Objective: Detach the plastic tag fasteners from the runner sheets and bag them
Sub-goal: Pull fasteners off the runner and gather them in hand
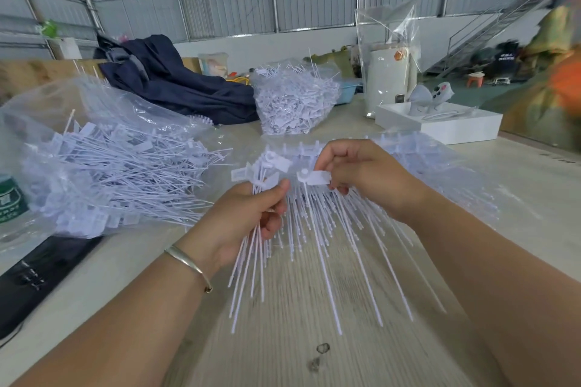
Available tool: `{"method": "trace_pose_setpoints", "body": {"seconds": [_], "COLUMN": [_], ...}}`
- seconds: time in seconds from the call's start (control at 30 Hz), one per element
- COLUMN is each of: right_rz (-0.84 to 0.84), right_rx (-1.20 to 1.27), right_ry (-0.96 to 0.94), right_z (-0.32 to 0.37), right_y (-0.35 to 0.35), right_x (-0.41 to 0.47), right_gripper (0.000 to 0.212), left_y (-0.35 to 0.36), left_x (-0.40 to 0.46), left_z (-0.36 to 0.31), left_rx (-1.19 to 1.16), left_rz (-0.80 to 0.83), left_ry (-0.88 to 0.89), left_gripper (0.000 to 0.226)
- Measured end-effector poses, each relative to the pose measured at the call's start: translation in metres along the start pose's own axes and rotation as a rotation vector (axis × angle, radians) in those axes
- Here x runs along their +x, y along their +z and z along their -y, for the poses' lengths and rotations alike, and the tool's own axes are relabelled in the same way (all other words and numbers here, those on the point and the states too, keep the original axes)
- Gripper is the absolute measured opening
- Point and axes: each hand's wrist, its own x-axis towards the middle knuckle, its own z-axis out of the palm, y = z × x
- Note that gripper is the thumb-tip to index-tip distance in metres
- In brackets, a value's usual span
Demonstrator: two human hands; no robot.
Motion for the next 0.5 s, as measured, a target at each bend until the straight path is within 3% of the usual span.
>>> {"method": "trace_pose_setpoints", "body": {"seconds": [0.5], "right_rz": [0.104], "right_rx": [-0.277], "right_ry": [-0.100], "right_z": [-0.0003], "right_y": [0.0105], "right_x": [-0.0042], "right_gripper": [0.022], "left_y": [0.0010], "left_x": [-0.0028], "left_z": [-0.0031], "left_rx": [0.068], "left_rz": [0.050], "left_ry": [0.028], "left_gripper": [0.036]}}
